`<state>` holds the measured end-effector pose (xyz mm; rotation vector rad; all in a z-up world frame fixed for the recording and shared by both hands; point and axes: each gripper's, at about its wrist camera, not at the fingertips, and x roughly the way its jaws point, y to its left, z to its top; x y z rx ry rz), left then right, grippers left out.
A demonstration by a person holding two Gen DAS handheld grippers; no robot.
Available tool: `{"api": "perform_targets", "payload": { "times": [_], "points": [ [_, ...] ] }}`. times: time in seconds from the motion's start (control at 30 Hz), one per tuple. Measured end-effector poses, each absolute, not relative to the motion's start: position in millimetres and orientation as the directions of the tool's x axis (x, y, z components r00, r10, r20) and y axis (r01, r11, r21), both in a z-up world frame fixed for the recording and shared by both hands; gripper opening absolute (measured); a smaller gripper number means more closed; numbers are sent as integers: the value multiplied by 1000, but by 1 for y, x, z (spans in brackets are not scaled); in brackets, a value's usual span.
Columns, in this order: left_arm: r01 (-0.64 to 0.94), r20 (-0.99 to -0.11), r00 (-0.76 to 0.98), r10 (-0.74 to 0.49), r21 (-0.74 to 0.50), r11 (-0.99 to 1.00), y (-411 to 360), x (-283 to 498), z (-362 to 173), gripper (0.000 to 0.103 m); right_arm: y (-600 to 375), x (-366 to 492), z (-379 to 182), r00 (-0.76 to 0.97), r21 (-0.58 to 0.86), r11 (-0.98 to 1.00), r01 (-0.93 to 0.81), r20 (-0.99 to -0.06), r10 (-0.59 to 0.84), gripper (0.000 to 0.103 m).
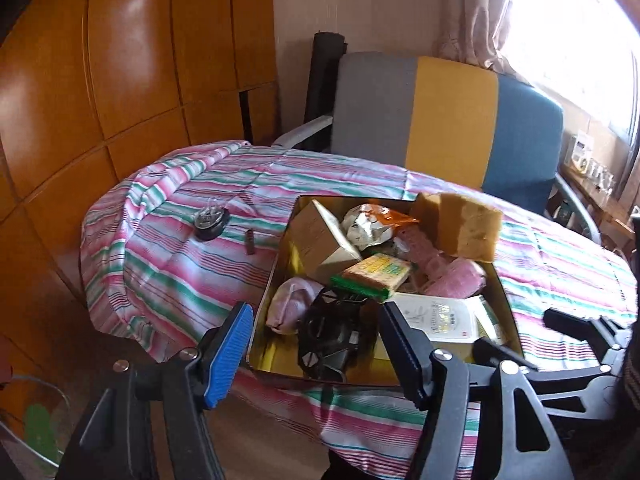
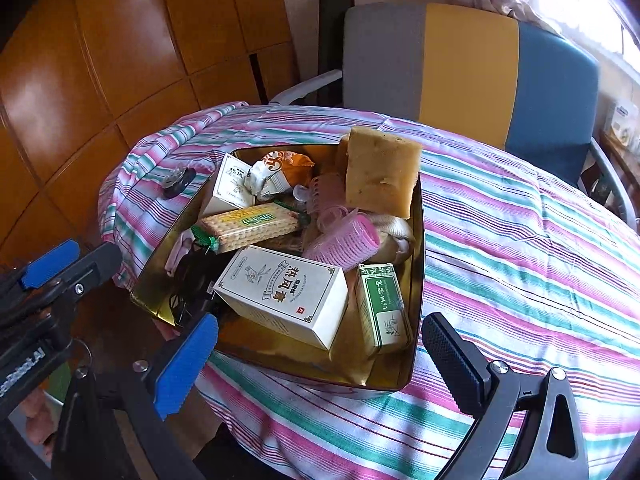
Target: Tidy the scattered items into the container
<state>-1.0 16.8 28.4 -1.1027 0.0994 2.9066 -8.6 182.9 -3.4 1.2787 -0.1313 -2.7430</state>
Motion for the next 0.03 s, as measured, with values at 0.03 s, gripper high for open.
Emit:
{"api": "perform_targets", "payload": {
  "times": [0.03],
  "points": [
    [-51, -666, -746, -2, 59, -997, 17, -1, 27, 67, 183, -9, -3, -641, 122, -991, 62, -756, -133, 103]
  ]
}}
